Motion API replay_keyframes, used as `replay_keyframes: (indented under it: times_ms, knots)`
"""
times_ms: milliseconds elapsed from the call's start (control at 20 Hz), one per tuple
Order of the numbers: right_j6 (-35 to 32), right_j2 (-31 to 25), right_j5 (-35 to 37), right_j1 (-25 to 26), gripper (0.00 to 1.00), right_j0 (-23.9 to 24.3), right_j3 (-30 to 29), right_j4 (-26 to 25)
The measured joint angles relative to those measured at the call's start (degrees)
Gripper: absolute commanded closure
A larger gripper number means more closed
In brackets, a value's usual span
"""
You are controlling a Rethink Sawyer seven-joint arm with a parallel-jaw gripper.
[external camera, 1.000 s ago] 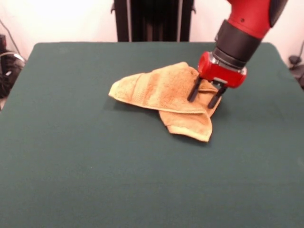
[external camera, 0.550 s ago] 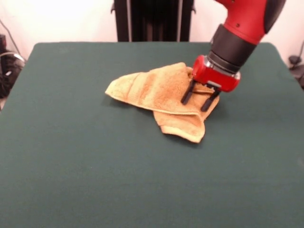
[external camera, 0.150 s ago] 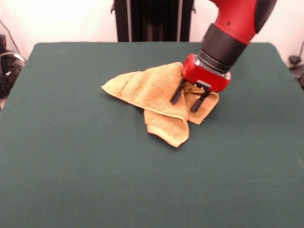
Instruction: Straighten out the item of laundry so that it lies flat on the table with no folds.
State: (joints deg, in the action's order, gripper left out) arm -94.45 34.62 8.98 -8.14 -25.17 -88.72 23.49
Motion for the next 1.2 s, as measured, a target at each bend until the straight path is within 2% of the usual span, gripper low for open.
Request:
replay_keyframes:
  times_ms: [800,1000,1200]
  knots:
    - [0.00,4.13,-2.22,0.54,0.00,3.86,-0.15,-1.37]
    - [-0.01,3.66,-4.97,-1.04,0.00,6.60,-1.08,-4.37]
    - [-0.01,2.26,-10.51,-5.43,0.00,11.45,-4.77,-8.78]
